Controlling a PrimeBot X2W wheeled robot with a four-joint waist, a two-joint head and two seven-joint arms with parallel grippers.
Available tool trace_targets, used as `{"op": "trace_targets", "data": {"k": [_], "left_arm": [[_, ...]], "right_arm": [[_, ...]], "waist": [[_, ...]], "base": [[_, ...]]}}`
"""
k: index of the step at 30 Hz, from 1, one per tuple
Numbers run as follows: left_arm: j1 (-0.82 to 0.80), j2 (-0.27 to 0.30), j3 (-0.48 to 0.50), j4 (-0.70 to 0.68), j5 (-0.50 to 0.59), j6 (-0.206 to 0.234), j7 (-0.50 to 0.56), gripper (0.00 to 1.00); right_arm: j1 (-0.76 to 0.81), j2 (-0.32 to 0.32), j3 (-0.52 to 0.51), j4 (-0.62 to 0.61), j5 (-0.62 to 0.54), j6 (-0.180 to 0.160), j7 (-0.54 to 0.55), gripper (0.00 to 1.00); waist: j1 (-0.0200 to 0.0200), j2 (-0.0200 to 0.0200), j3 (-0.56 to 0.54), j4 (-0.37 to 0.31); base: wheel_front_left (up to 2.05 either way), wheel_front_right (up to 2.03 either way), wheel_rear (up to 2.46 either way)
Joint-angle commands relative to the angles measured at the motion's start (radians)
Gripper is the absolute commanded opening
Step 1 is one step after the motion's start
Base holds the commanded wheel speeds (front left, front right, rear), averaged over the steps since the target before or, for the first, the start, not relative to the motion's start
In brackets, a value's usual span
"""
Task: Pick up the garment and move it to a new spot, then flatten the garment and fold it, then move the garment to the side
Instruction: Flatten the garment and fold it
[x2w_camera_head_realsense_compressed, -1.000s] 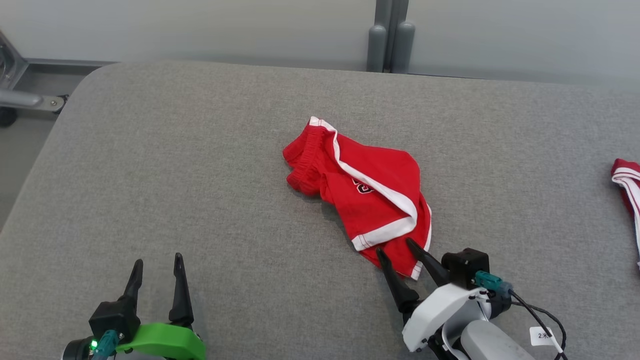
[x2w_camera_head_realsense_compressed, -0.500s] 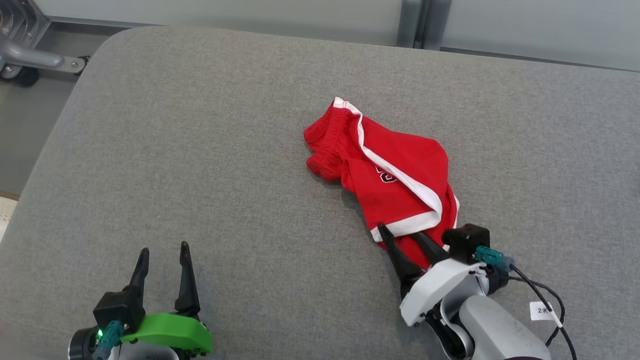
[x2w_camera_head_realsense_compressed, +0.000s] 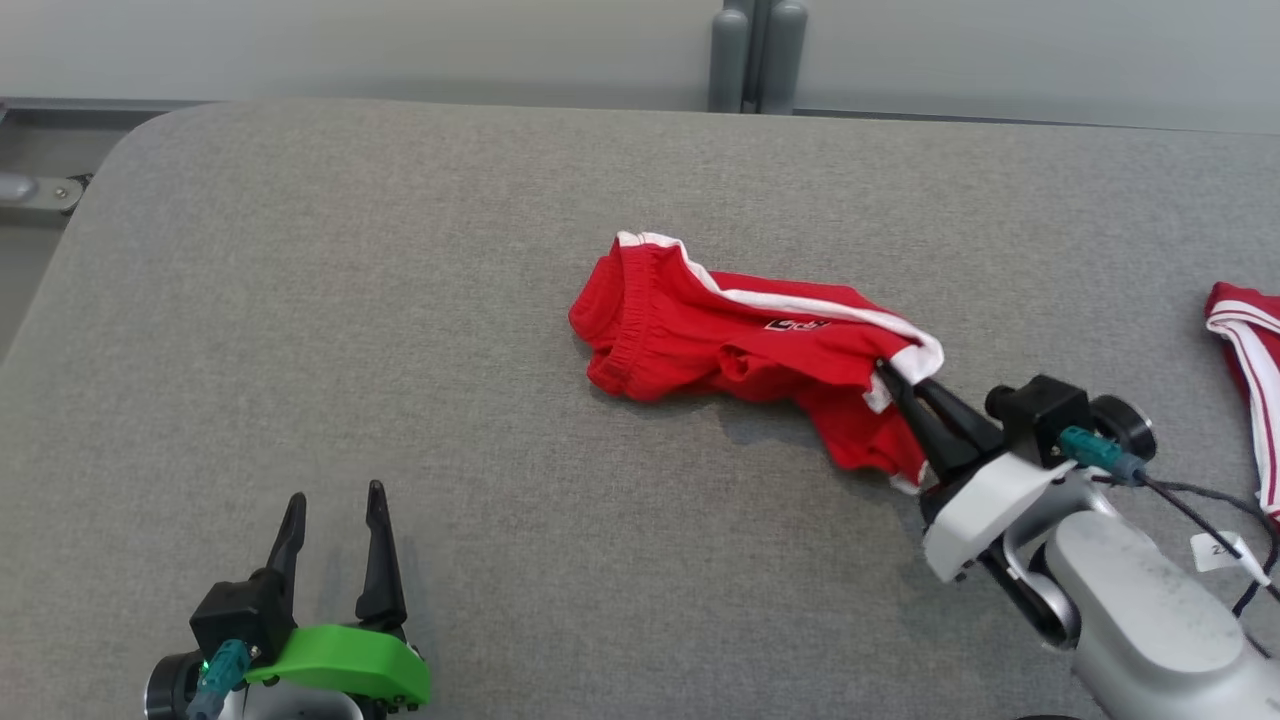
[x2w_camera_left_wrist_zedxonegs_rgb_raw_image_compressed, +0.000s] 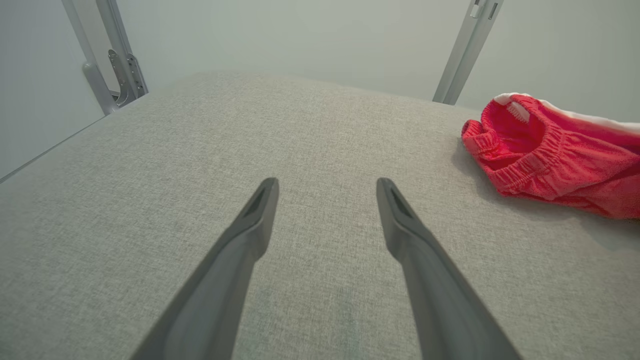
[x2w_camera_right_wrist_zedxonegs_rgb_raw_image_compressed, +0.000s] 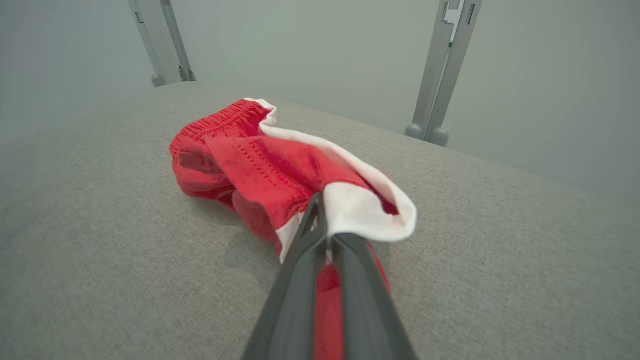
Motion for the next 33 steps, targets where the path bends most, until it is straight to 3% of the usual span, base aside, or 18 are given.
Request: {"op": "trace_targets", "data": {"k": [1, 6, 9, 11, 12, 21, 23, 26, 33], "left_arm": [[-0.009, 0.002, -0.003, 0.001, -0.01, -0.002, 0.001, 1.0], [-0.006, 0.002, -0.02, 0.009, -0.014, -0.006, 0.001, 1.0], [0.004, 0.002, -0.033, 0.015, -0.015, -0.008, 0.001, 1.0], [0.007, 0.002, -0.041, 0.021, -0.018, -0.009, 0.001, 1.0], [0.007, 0.002, -0.046, 0.023, -0.018, -0.009, 0.001, 1.0], [-0.044, 0.002, -0.074, 0.028, 0.003, -0.026, 0.001, 1.0], [-0.084, 0.002, -0.085, 0.032, 0.01, -0.038, 0.001, 1.0], [-0.144, 0.003, -0.108, 0.05, 0.007, -0.054, 0.001, 1.0], [-0.296, 0.003, -0.183, 0.183, -0.05, -0.09, 0.001, 1.0]], "right_arm": [[-0.018, -0.027, 0.01, -0.006, -0.013, -0.002, -0.002, 0.0], [-0.117, -0.168, 0.146, -0.03, -0.069, -0.002, 0.006, 0.0], [-0.127, -0.213, 0.242, -0.009, -0.076, -0.002, 0.05, 0.0], [-0.113, -0.223, 0.278, 0.02, -0.048, -0.002, 0.072, 0.4], [-0.099, -0.221, 0.286, 0.043, -0.03, -0.002, 0.077, 0.99], [-0.006, -0.15, 0.138, 0.143, 0.021, -0.002, 0.003, 1.0], [0.012, -0.106, 0.025, 0.118, -0.013, -0.002, -0.003, 1.0], [0.054, -0.062, -0.06, 0.066, -0.061, -0.002, -0.002, 1.0], [0.088, 0.0, -0.119, 0.0, -0.123, -0.002, -0.003, 1.0]], "waist": [[0.0, 0.0, -0.028, -0.046], [0.0, 0.0, -0.047, -0.089], [0.0, 0.0, -0.053, -0.11], [0.0, 0.0, -0.055, -0.118], [0.0, 0.0, -0.054, -0.123], [0.0, 0.0, -0.038, -0.17], [0.0, 0.0, -0.023, -0.196], [0.0, 0.0, -0.002, -0.224], [0.0, 0.0, 0.053, -0.282]], "base": [[0.0, 0.0, 0.0], [0.0, 0.0, 0.0], [0.0, 0.0, 0.0], [0.0, 0.0, 0.0], [0.0, 0.0, 0.0], [0.0, 0.0, 0.0], [0.0, 0.0, 0.0], [0.0, 0.0, 0.0], [0.0, 0.0, 0.0]]}}
